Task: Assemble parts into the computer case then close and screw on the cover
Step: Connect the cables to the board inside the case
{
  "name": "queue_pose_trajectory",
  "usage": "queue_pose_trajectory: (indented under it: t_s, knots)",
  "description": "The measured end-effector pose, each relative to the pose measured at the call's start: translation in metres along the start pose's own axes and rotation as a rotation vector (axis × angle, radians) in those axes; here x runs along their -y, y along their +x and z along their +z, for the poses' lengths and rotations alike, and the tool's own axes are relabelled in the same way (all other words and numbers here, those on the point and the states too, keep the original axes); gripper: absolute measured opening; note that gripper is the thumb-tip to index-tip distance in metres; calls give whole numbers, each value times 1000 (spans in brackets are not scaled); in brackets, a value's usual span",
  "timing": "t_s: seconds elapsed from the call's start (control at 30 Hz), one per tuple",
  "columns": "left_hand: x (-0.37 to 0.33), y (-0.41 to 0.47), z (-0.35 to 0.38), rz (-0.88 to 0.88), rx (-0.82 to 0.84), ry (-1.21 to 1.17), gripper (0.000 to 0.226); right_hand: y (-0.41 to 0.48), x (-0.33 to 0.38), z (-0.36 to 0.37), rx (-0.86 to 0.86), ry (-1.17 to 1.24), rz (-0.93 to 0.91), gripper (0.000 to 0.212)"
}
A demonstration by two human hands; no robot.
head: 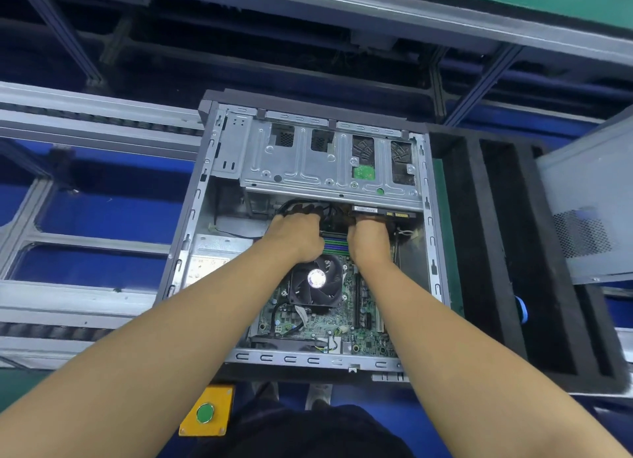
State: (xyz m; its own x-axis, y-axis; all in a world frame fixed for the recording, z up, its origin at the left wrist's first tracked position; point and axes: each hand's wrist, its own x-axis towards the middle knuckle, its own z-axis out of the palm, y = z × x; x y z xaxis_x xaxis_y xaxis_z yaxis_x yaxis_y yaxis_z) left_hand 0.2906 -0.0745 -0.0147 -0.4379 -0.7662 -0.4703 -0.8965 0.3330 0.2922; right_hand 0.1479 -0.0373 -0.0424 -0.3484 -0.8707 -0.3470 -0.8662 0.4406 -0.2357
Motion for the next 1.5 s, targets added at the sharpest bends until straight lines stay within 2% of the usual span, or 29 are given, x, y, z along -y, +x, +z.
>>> queue_pose_trajectory:
  t_s: [0.07, 0.33, 0.47, 0.87, 0.93, 1.1, 1.23, 1.3, 1.4, 1.5]
  knots:
    - [0, 0, 2, 5, -13, 6, 20, 2, -1, 2, 3, -6, 10, 43]
    - [0, 1, 3, 6, -27, 4, 30, -1, 2, -6, 86, -168, -28, 34]
    - [-1, 2, 3, 0, -16, -6, 27, 0, 2, -5, 72, -204, -34, 35]
    - [-1, 1, 2, -4, -15, -23, 27, -3, -2, -1, -56, -83, 10, 43]
    - [-2, 1, 2, -5, -13, -24, 27, -3, -1, 0, -44, -112, 27, 47]
    - [-3, 0, 1, -8, -16, -24, 29, -2, 0, -2, -27, -170, 7, 42]
    - [-4, 0, 0, -11, -30, -31, 25, -4, 0, -2, -15, -133, -23, 43]
    - [-3, 0, 1, -8, -30, -28, 25, -2, 1, -3, 9, -215, -50, 45]
    - [-3, 1, 2, -10, -24, -28, 26, 1, 4, -6, 77, -388, -84, 37]
    - [-4, 1, 2, -18, -21, -25, 26, 2, 4, -7, 114, -385, -71, 26]
